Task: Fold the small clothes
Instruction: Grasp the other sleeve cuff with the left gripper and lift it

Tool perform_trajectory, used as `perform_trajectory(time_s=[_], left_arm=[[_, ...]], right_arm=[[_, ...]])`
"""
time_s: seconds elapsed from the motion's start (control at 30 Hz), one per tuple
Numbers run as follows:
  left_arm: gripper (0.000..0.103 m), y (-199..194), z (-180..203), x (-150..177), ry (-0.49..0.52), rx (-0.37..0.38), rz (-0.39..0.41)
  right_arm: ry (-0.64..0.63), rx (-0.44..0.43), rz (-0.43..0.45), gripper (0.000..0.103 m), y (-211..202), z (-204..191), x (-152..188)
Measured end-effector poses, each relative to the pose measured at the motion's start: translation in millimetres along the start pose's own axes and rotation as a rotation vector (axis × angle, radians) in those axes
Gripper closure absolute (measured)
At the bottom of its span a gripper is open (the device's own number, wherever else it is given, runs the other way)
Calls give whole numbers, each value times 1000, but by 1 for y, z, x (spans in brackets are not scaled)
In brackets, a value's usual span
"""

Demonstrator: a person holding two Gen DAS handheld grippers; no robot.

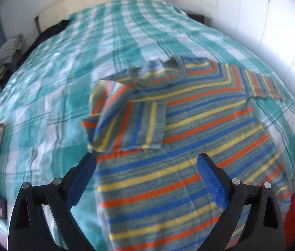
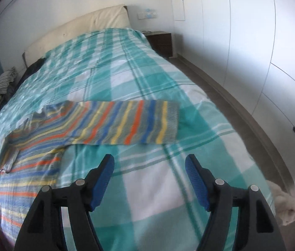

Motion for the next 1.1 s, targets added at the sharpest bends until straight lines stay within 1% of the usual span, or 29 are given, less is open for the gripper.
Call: perform_trajectory(time_s=[0.03, 0.07, 0.13, 0.17, 0.23, 0.3, 0.33, 0.37, 0.4, 0.43, 0.47, 0.53, 0.63, 0.7, 0.8, 0.9, 0.97, 1.03, 1.1], left_arm=[[6, 28, 5, -3, 30, 7, -65], [11, 51, 6, -3, 51, -4, -110], [22, 89, 9, 1, 89, -31, -187], [22, 102, 9, 3, 82, -30, -208], [22, 113, 2, 0, -2, 13, -190], [28, 115, -9, -5, -122, 57, -173], [39, 115, -13, -6, -158, 59, -169], [53, 114, -19, -6, -184, 60, -168], [61, 112, -24, -6, -198, 63, -170], [82, 111, -28, -6, -208, 63, -173], [97, 110, -33, -5, -218, 60, -178], [98, 100, -40, -7, -264, 89, -164], [99, 72, -56, -10, -329, 94, -97], [99, 53, -77, -12, -379, 92, -57], [99, 30, -119, -6, -461, 66, -28], [99, 13, -178, 9, -544, -7, -9], [99, 10, -215, 21, -616, -48, -5], [99, 10, -248, 39, -705, -70, -4], [99, 12, -271, 56, -787, -84, -2]], right_arm=[[-5, -20, 2, 33, -3, -10, 7], [-18, -40, 0, 33, -5, -20, 15], [-67, -58, -8, 33, -8, -38, 28], [-107, -64, -10, 33, -9, -47, 33], [-192, -72, 5, 33, -13, -64, 38], [-239, -87, 18, 33, -13, -76, 41], [-248, -94, 18, 33, -12, -80, 43], [-252, -100, 11, 33, -9, -84, 45], [-252, -106, 2, 33, -6, -86, 47], [-252, -113, -8, 33, -2, -89, 50], [-254, -122, -16, 33, 0, -91, 51], [-265, -132, -21, 33, 1, -95, 54], [-278, -135, -20, 33, 0, -96, 56], [-273, -143, -23, 33, -1, -96, 57], [-273, -150, -24, 33, 0, -98, 56], [-289, -156, -31, 33, 2, -103, 59], [-310, -159, -37, 33, 3, -108, 62], [-329, -158, -46, 33, 5, -112, 66], [-340, -159, -54, 33, 7, -114, 69]])
Point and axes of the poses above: each gripper's, at about its wrist camera, not at the fingertips, and y roughly the way its jaws point, z to its right, x to its underside, the point moved 10 cm from there along y, roughly the way its jaws point, and after that the axes turned 4 degrees about y, right-handed, at the moved point
